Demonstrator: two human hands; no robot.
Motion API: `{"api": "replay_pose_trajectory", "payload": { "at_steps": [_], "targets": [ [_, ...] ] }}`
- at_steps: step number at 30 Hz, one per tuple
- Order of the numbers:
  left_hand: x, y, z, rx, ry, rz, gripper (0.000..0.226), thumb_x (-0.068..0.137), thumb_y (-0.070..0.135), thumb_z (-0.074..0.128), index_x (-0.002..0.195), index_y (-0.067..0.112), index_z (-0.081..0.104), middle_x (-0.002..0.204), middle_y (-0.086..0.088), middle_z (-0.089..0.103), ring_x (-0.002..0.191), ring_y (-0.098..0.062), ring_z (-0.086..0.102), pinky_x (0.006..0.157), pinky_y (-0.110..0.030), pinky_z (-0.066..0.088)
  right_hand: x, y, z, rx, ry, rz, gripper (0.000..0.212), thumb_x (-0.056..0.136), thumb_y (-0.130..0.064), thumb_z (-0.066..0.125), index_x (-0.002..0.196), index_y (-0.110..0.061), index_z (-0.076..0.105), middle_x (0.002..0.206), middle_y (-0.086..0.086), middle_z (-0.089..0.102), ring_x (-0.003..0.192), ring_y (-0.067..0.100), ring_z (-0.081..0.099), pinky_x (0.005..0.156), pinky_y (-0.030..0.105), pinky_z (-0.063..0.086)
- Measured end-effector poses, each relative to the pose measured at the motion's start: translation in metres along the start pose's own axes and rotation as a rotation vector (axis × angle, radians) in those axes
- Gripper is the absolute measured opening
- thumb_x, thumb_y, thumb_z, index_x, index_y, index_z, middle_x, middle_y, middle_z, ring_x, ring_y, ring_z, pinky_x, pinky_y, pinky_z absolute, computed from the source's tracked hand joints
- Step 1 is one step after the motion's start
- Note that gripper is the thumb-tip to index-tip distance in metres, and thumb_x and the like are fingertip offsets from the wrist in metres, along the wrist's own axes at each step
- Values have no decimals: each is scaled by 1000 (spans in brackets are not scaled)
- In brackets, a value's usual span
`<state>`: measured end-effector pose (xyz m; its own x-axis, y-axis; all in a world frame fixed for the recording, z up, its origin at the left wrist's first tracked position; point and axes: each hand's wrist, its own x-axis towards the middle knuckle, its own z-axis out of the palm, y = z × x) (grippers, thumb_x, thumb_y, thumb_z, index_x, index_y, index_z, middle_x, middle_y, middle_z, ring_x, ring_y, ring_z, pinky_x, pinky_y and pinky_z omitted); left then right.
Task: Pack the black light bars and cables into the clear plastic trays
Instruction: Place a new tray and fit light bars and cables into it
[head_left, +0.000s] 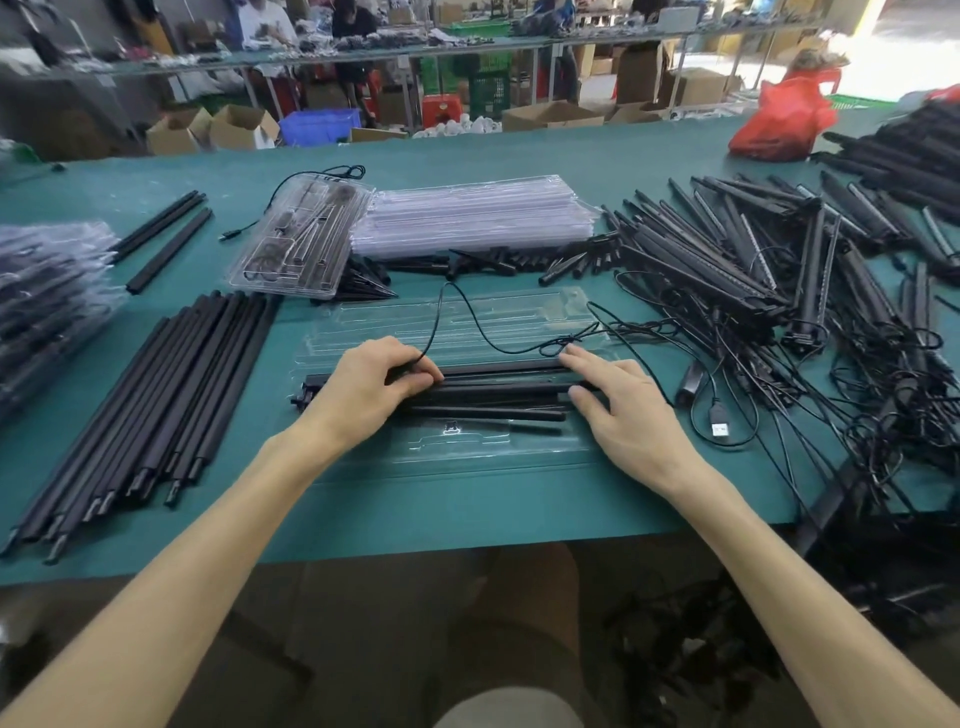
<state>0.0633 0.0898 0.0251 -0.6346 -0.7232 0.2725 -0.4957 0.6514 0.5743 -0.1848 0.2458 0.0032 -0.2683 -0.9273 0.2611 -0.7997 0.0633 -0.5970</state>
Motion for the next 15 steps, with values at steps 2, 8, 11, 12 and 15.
{"api": "replay_pose_trajectory", "payload": {
  "at_steps": [2, 8, 11, 12, 15],
  "targets": [
    [3, -1, 1, 32, -5, 2, 9, 92, 14, 72, 93, 22, 77, 89, 4, 65, 88, -7, 60, 82, -18, 42, 0, 1, 1, -1, 29, -1, 44, 103, -17, 53, 147, -19, 51, 150, -9, 49, 136, 12, 37, 114, 22, 25],
    [12, -4, 1, 200, -34, 62, 7, 94, 22, 70, 93, 18, 76, 90, 5, 64, 92, -15, 57, 89, -35, 47, -2, 1, 3, -34, 118, -5, 36, 99, -18, 59, 136, -18, 60, 131, -4, 62, 131, 16, 43, 113, 36, 35],
    [6, -2, 7, 272, 28, 147, 10, 96, 20, 67, 96, 13, 73, 92, 2, 62, 94, -19, 55, 90, -40, 47, -2, 1, 4, -49, 167, 6, 29, 99, -16, 59, 127, -16, 64, 122, -5, 63, 127, 16, 44, 104, 22, 32],
    [4, -2, 8, 286, 53, 171, 10, 96, 19, 67, 97, 11, 73, 92, 0, 62, 94, -21, 55, 90, -41, 47, -3, 1, 4, -46, 189, 9, 26, 98, -14, 59, 124, -16, 65, 116, -7, 61, 125, 16, 44, 98, 18, 29],
    [0, -1, 11, 304, 116, 190, 8, 95, 16, 69, 100, 10, 70, 95, -1, 64, 93, -22, 56, 90, -40, 47, -5, 0, 3, -34, 245, 21, 20, 97, -8, 59, 113, -15, 68, 103, -13, 54, 117, 16, 43, 86, 9, 26]
  ]
}}
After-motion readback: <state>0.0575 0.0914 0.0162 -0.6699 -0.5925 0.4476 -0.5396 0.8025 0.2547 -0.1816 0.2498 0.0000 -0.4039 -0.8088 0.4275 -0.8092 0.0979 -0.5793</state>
